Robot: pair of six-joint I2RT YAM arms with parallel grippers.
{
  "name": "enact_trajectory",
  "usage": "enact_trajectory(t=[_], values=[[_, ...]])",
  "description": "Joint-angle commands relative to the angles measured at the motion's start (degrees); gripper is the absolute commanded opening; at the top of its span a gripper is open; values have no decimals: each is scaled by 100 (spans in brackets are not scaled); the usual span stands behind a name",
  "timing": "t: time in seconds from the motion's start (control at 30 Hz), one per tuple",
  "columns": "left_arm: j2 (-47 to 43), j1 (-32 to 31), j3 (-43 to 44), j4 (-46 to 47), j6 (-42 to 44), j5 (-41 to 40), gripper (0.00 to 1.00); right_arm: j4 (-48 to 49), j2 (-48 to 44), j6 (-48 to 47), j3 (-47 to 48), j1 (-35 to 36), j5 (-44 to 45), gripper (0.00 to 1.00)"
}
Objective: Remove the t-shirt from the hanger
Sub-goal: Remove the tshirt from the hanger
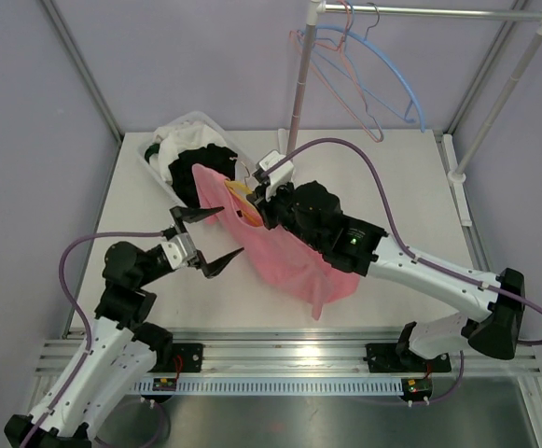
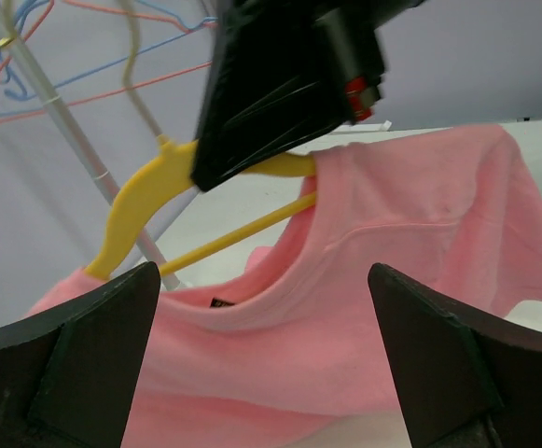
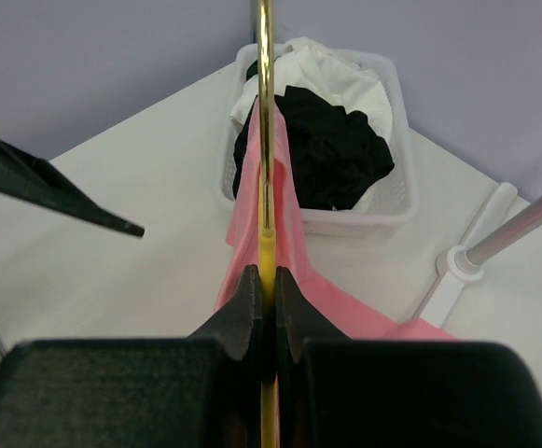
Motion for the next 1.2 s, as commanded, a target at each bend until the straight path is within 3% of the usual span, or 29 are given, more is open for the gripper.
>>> enact_trajectory(t=[0.0,0.27,0.47,0.53,0.63,0.9,1.0,1.13,1.17], values=[[-92,-480,-114,-134,977,-551,97,742,125,209,512,33,-43,0],[277,-991,-44,-407,1452,-955,96,892,240,403,556,33,-359,0],[567,-1212,17,-257,1382,-1711,93,866,292,403,600,33,-649,0],[576,-1220,35,-284,1365,-1659,88,848,354,570,653,33,-684,0],[620,-1255,88,-380,1365,-1624,69,900,433,570,688,42,-632,0],[866,-1291,263,-600,1259,-1238,41,918,653,570,837,33,-544,0],[883,-1299,281,-679,1250,-1053,44,909,714,570,881,33,-535,0],[918,-1299,325,-767,1250,-860,64,866,776,570,934,33,-544,0],[919,-1308,334,-793,1259,-825,66,848,802,570,960,42,-553,0]])
